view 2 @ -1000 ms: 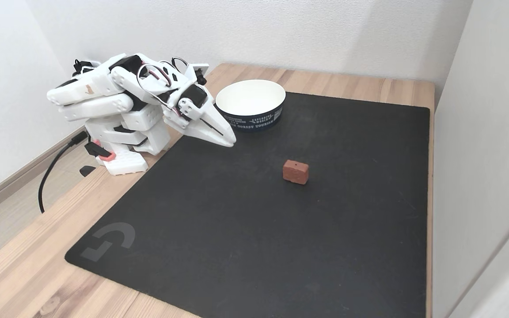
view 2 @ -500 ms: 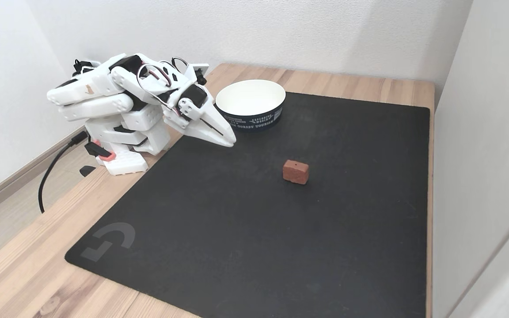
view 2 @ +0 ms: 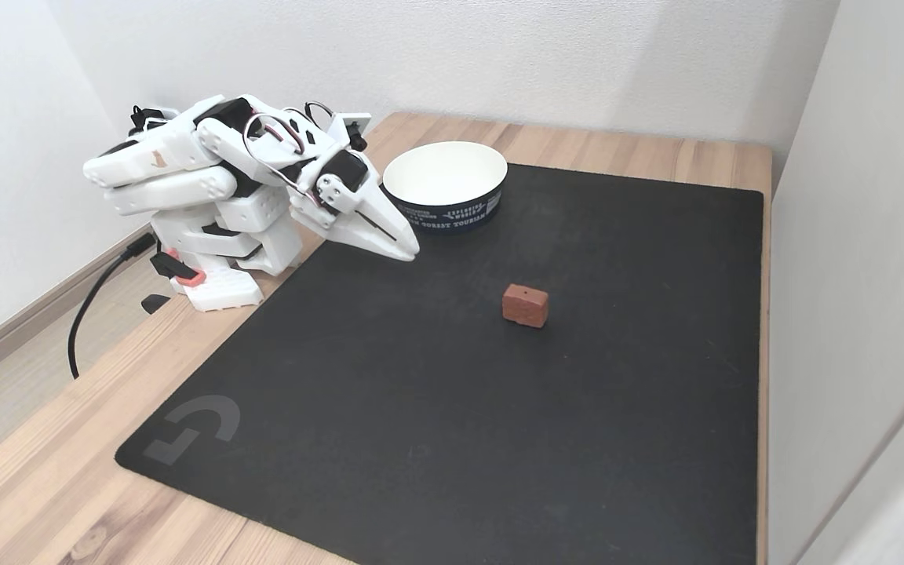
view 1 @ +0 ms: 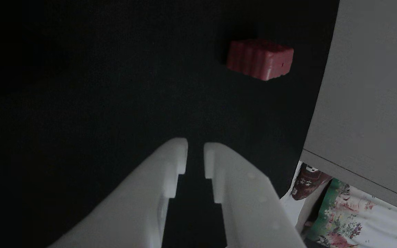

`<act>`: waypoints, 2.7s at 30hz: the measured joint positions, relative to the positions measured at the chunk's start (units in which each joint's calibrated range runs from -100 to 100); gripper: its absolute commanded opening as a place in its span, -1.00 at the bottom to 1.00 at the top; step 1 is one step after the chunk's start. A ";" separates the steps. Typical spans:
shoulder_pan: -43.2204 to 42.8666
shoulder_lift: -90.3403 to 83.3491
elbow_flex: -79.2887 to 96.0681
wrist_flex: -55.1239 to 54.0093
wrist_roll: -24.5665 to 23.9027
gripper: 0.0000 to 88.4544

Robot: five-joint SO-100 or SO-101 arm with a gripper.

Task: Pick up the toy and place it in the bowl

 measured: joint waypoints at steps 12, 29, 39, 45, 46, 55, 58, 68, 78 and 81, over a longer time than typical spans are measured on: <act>0.00 0.00 0.00 0.51 -0.10 -0.95; 0.00 46.29 -37.60 1.77 -3.50 -0.95; 0.25 74.19 -70.29 11.82 -3.50 -0.95; 0.08 90.84 -90.98 17.90 -3.29 -0.95; 0.00 96.09 -97.59 18.91 -3.45 -0.95; 0.25 113.49 -115.26 20.26 -3.40 -0.95; -0.08 118.32 -119.23 20.26 -3.35 -0.95; -0.08 126.56 -129.05 24.74 -3.40 -0.95; -0.08 126.56 -129.05 27.78 -3.45 -0.95; 0.00 126.56 -129.05 29.21 -3.45 -0.95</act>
